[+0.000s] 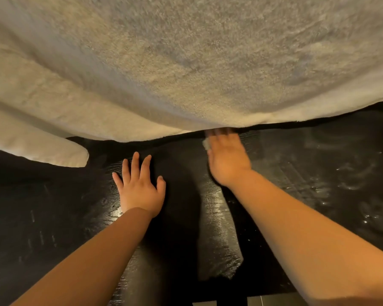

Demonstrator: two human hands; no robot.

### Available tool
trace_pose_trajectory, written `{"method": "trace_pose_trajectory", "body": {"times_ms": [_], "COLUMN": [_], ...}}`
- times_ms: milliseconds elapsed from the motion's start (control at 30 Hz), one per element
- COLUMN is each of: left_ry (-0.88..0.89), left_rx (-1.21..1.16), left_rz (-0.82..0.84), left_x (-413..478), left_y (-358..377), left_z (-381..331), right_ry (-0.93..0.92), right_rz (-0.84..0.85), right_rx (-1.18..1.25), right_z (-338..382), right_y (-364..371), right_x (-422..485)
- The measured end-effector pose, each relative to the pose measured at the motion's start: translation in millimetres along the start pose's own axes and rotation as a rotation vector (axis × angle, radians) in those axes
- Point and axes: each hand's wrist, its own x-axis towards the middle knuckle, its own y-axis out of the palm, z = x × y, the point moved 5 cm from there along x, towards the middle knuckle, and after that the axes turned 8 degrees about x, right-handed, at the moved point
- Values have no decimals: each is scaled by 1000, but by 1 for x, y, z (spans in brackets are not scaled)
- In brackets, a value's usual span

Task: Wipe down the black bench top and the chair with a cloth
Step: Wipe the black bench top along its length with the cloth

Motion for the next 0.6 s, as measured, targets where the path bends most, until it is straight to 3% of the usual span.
{"method": "trace_pose_trajectory", "body": {"times_ms": [100,200,433,533,600], "left_ry": [3,2,-1,-3,-4], "left_rx": [12,12,17,10,5], "left_rz": [10,7,6,3,1], "left_x": [1,1,1,0,0], "left_y": [0,0,-1,-1,-3], "left_z": [0,0,0,0,-1], "right_ry": [-147,-216,128,207,128], "right_rz": [127,144,-42,-71,-43], "right_rx": [124,150,82,80,108], "right_z": [39,25,-92,-76,-45], "right_y": [21,15,-23,-20,-7], "right_x": [-9,-14,-31,-26,-26]}}
